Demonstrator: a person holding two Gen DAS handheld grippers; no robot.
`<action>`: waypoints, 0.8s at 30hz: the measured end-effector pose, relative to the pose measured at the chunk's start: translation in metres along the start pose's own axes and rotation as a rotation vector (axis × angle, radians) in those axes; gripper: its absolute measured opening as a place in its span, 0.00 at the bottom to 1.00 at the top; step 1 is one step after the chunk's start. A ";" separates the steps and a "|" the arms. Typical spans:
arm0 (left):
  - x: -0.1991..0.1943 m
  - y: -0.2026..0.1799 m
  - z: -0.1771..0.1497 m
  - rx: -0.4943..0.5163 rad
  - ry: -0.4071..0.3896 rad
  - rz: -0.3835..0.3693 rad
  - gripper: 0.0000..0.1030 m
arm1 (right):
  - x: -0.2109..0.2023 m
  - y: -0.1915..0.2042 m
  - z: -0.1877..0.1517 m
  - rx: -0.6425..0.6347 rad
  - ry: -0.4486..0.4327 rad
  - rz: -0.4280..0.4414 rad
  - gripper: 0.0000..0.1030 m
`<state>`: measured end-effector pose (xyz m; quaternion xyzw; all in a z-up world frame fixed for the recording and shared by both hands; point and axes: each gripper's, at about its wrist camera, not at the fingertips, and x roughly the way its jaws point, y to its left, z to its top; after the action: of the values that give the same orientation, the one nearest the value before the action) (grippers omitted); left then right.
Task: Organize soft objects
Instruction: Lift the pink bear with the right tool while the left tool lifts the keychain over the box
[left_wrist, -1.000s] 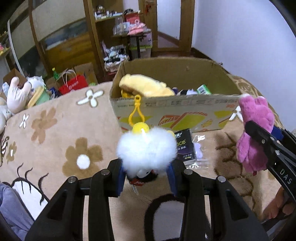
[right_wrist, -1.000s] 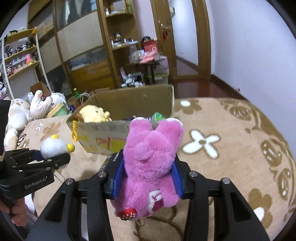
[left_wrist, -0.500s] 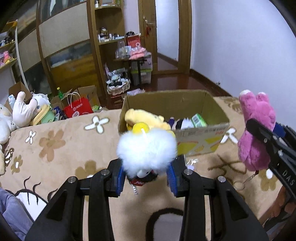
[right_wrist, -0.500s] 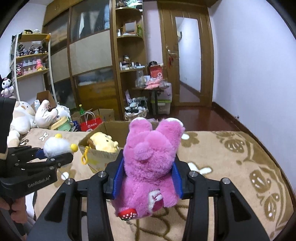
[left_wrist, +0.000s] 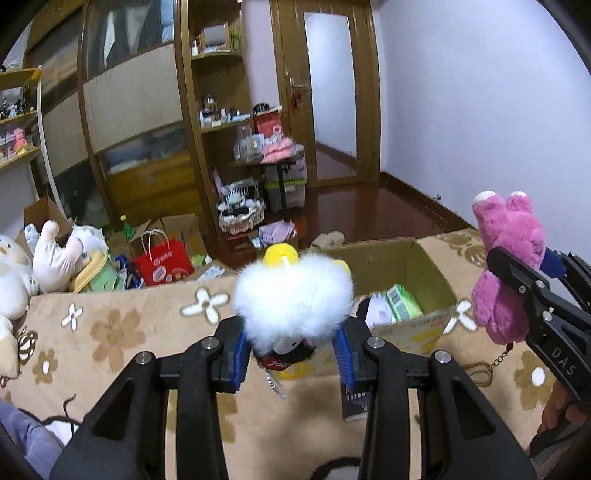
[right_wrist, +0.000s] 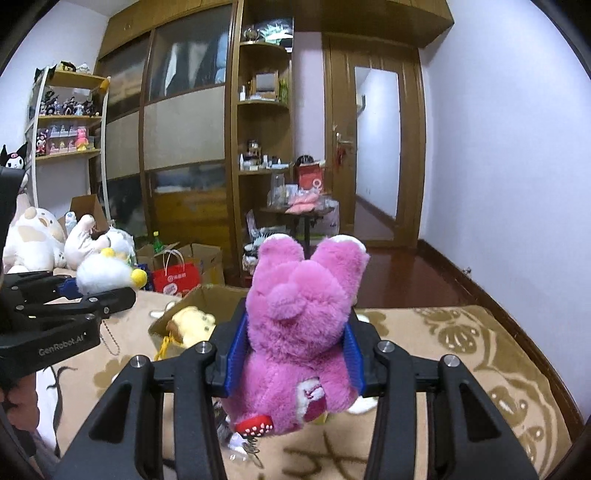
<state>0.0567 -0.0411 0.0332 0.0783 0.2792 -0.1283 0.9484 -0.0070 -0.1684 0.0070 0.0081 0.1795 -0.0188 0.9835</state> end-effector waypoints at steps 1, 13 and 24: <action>0.000 0.001 0.002 -0.002 -0.006 -0.004 0.36 | 0.001 -0.001 0.003 0.002 -0.007 0.000 0.46; 0.035 0.007 0.044 0.029 -0.060 -0.015 0.36 | 0.022 -0.012 0.027 -0.011 -0.055 -0.013 0.47; 0.066 0.013 0.058 0.002 -0.064 0.004 0.36 | 0.043 -0.017 0.032 -0.014 -0.063 0.017 0.48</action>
<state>0.1436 -0.0541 0.0457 0.0757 0.2485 -0.1293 0.9570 0.0438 -0.1873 0.0219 0.0021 0.1484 -0.0095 0.9889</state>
